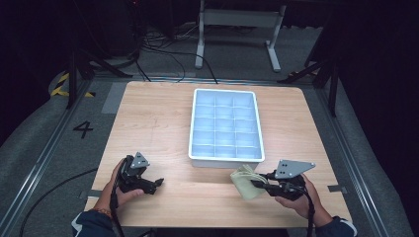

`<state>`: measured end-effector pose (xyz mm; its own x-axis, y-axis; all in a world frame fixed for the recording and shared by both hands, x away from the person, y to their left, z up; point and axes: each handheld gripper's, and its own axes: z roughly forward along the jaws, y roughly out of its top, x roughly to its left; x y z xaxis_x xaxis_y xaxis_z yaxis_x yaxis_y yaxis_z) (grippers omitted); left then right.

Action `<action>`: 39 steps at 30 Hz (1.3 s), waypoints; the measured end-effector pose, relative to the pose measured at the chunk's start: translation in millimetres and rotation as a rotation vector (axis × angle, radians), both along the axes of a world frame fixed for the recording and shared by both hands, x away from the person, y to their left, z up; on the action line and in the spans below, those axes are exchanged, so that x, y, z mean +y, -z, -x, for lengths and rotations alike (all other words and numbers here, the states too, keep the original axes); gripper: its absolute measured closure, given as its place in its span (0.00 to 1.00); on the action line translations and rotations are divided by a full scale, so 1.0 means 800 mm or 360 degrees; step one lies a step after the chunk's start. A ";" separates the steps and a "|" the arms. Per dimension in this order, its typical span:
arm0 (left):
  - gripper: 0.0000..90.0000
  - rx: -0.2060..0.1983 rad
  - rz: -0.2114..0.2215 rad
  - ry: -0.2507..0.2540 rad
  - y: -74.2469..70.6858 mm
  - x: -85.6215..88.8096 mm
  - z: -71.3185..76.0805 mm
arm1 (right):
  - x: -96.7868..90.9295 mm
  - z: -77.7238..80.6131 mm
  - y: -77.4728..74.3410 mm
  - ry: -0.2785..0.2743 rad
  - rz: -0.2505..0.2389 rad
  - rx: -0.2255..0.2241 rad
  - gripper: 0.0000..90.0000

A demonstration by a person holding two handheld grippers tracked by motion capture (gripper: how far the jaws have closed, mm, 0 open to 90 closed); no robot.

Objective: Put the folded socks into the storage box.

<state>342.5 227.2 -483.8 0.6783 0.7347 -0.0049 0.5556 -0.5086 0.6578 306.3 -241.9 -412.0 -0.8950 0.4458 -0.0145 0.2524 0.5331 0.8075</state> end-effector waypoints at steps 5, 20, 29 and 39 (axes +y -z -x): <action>0.00 0.0000 0.0001 0.0000 0.000 0.000 0.000 | -0.017 0.002 -0.012 0.0033 -0.0049 -0.0031 0.85; 0.00 0.0000 0.0000 0.0000 0.000 0.000 0.000 | -0.047 -0.001 -0.037 0.0153 -0.0134 -0.0137 0.85; 0.00 0.0002 -0.0001 -0.0010 0.000 0.000 0.000 | -0.053 -0.008 -0.044 0.0184 -0.0168 -0.0152 0.85; 0.00 0.0003 0.0005 -0.0034 0.000 -0.002 0.001 | -0.055 -0.018 -0.049 0.0251 -0.0168 -0.0195 0.85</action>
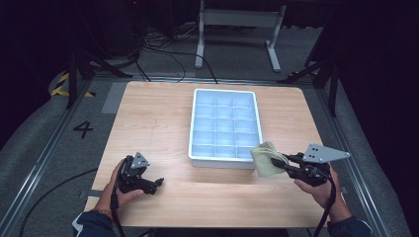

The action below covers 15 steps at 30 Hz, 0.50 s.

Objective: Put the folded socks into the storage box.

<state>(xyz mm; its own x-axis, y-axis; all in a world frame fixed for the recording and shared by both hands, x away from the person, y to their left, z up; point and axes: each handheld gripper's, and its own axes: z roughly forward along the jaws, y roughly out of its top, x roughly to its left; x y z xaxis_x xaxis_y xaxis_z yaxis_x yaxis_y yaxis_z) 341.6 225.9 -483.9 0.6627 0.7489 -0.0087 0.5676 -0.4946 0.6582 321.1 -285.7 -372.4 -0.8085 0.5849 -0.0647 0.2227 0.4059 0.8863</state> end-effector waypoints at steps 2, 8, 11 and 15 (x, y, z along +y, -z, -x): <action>0.00 0.0000 -0.0005 0.0004 0.000 0.000 -0.001 | 0.000 -0.001 0.000 0.0001 0.0005 -0.0007 0.85; 0.00 -0.0003 -0.0003 -0.0001 0.000 0.000 0.000 | 0.001 -0.010 0.000 0.0025 0.0008 -0.0003 0.85; 0.00 0.0000 0.0003 -0.0019 0.000 -0.001 0.001 | 0.002 -0.013 -0.001 0.0034 0.0015 -0.0007 0.85; 0.00 0.0000 0.0003 -0.0019 0.000 -0.001 0.001 | 0.004 -0.019 -0.004 0.0043 0.0041 -0.0024 0.85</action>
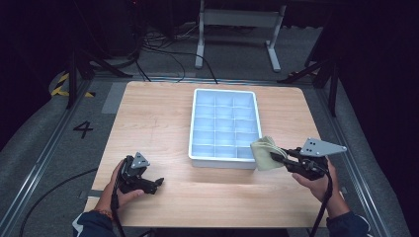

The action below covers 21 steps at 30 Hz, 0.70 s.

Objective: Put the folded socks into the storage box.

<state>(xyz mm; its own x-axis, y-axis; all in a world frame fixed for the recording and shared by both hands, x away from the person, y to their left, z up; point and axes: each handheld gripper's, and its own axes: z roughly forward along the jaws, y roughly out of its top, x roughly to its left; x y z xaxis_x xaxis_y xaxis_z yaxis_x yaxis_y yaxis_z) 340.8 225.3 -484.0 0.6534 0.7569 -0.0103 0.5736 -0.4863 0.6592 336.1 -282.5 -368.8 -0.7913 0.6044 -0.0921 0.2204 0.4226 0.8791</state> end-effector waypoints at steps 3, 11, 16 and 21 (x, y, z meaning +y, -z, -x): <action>0.00 0.0001 -0.0002 -0.0001 0.000 0.000 0.000 | 0.001 -0.008 0.000 -0.0005 0.0013 -0.0010 0.85; 0.00 0.0001 -0.0003 0.0001 0.000 0.000 0.000 | 0.013 -0.035 0.002 -0.0002 0.0040 0.0019 0.85; 0.00 0.0001 -0.0002 0.0001 0.000 0.000 0.000 | 0.028 -0.054 0.000 0.0020 0.0104 0.0017 0.85; 0.00 0.0000 -0.0003 0.0003 0.000 0.000 0.000 | 0.036 -0.073 -0.001 0.0060 0.0158 0.0024 0.85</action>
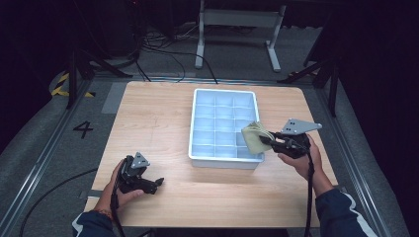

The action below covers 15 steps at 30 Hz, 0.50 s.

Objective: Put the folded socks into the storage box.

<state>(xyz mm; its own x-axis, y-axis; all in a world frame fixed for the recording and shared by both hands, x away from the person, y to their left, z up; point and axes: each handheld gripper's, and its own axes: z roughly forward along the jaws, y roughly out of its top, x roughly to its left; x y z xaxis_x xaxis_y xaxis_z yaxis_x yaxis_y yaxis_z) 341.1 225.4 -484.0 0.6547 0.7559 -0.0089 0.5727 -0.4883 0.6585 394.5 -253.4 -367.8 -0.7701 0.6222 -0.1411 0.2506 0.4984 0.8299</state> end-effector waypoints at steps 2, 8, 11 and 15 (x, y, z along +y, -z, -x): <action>0.00 0.0001 -0.0001 -0.0001 0.000 0.000 0.000 | 0.002 -0.008 0.001 0.0002 0.0013 -0.0007 0.85; 0.00 0.0000 0.0000 0.0000 0.000 0.000 0.000 | 0.011 -0.028 0.007 0.0064 0.0089 0.0002 0.85; 0.00 0.0001 -0.0001 -0.0001 0.000 0.000 0.000 | 0.015 -0.034 0.011 0.0085 0.0119 0.0001 0.85; 0.00 0.0002 0.0000 -0.0001 0.000 0.000 0.000 | 0.019 -0.039 0.017 0.0100 0.0148 -0.0001 0.85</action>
<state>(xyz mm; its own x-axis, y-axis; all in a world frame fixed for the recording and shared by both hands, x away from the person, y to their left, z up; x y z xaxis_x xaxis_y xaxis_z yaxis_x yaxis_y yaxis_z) 341.0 225.4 -483.9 0.6542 0.7563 -0.0097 0.5737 -0.4879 0.6579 425.8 -238.4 -381.1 -0.7299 0.6533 -0.2008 0.2831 0.5564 0.7812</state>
